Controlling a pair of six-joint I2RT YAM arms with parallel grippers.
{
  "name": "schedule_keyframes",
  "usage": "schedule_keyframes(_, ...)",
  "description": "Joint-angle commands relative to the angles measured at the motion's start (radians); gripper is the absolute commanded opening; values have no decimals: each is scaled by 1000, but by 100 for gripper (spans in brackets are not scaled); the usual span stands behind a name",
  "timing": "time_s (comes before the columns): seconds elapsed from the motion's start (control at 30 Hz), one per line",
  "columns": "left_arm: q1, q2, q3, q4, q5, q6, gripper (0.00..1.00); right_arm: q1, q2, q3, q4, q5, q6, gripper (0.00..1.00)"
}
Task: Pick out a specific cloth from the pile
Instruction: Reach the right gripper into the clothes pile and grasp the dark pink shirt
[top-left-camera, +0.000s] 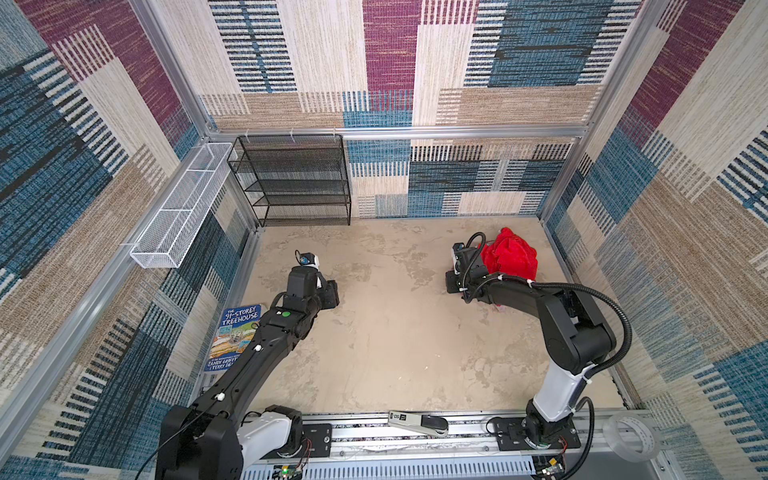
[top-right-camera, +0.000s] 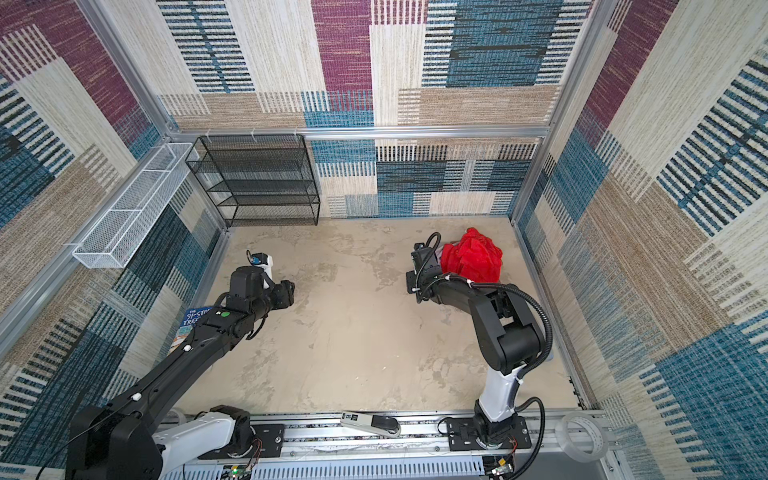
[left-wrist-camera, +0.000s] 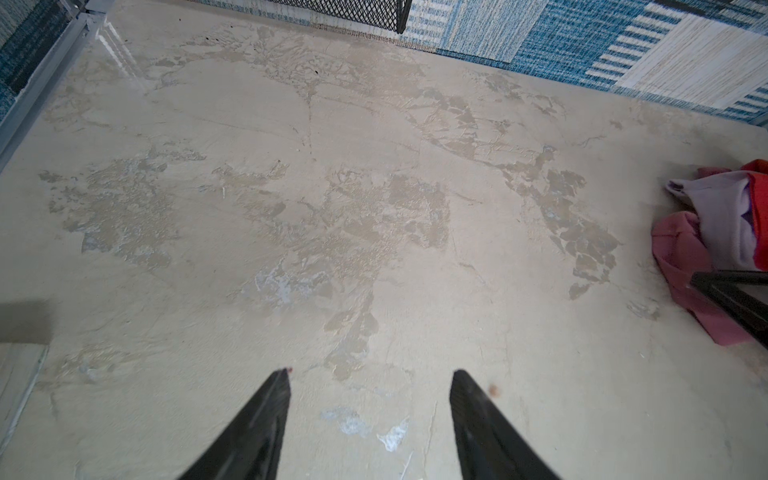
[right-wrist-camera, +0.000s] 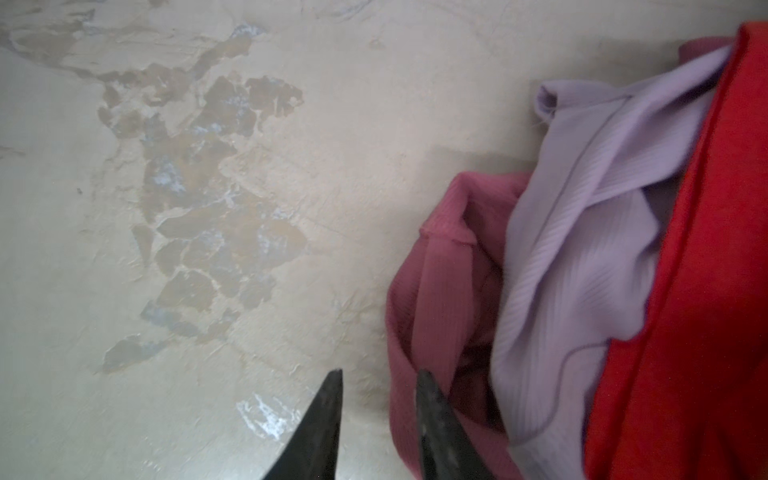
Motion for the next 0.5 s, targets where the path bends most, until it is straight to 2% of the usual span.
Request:
schedule_keyframes(0.0, -1, 0, -9, -9, -5, -14, 65, 2, 16, 21, -7, 58, 9, 35)
schedule_keyframes(0.37, -1, 14, -12, 4, -14, -21, 65, 2, 93, 80, -33, 95, -11, 38)
schedule_keyframes(0.47, -1, 12, -14, 7, -17, -19, 65, 2, 109, 86, -31, 98, -16, 35)
